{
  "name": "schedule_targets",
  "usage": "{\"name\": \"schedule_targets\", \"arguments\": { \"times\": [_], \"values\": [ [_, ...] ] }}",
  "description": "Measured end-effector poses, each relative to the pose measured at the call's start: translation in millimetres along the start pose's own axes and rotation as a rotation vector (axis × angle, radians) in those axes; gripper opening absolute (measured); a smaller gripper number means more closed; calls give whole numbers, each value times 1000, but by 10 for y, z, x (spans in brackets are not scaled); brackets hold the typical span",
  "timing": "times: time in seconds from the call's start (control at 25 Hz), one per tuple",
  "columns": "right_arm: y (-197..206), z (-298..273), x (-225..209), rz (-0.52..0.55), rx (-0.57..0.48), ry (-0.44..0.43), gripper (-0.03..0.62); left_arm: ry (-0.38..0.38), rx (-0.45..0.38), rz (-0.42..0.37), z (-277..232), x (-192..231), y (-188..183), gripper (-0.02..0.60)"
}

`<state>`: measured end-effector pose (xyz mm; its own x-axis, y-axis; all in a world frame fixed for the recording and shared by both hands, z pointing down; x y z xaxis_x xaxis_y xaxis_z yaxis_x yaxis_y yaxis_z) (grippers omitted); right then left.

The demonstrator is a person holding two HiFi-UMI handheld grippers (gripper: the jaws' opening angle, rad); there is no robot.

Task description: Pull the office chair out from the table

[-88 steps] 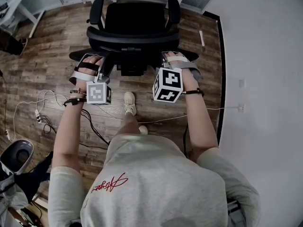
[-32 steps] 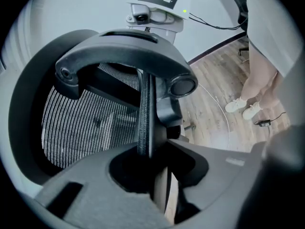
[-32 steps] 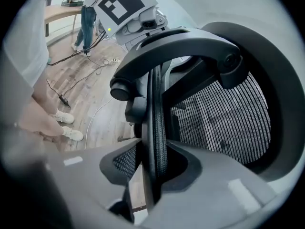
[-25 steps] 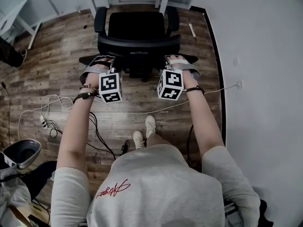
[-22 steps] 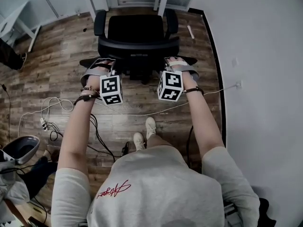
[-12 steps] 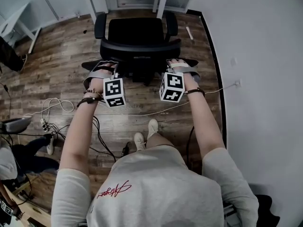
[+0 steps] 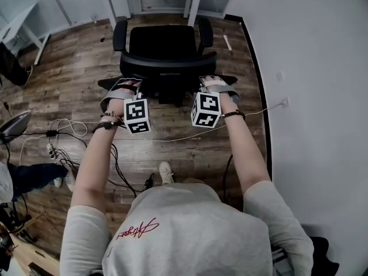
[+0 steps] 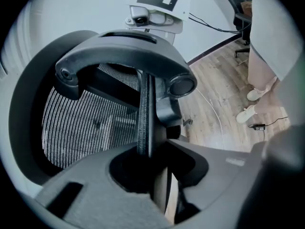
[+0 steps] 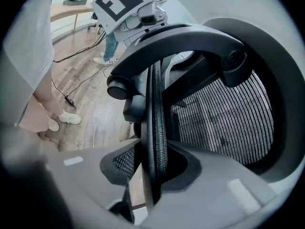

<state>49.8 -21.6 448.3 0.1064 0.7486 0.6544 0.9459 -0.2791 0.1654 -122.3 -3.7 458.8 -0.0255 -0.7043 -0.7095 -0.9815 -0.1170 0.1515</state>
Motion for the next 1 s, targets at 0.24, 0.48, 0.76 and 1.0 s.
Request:
{"name": "schedule_targets", "arguments": {
  "times": [0.24, 0.48, 0.76, 1.0],
  "values": [
    [122, 147, 252, 10, -10, 16, 107, -2, 12, 5, 100, -222, -200, 95],
    [142, 286, 400, 24, -18, 18, 107, -4, 17, 13, 228, -369, -301, 95],
    [139, 522, 698, 32, -21, 27, 107, -10, 19, 16, 452, -647, -440, 95],
    [133, 638, 758, 37, -21, 19, 107, -12, 27, 21, 549, -720, -487, 95]
  ]
}}
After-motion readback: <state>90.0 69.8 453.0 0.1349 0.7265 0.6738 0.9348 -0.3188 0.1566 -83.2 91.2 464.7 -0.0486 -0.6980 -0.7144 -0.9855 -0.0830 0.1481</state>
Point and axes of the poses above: the fingertips, and each gripper's own axes: z backward along the fingers, x to its left, y out of its underside, the point moved 10 cm from there along z, backward along the fingers, and after that the axes turned 2 degrees about z, right-handed, at the moved point
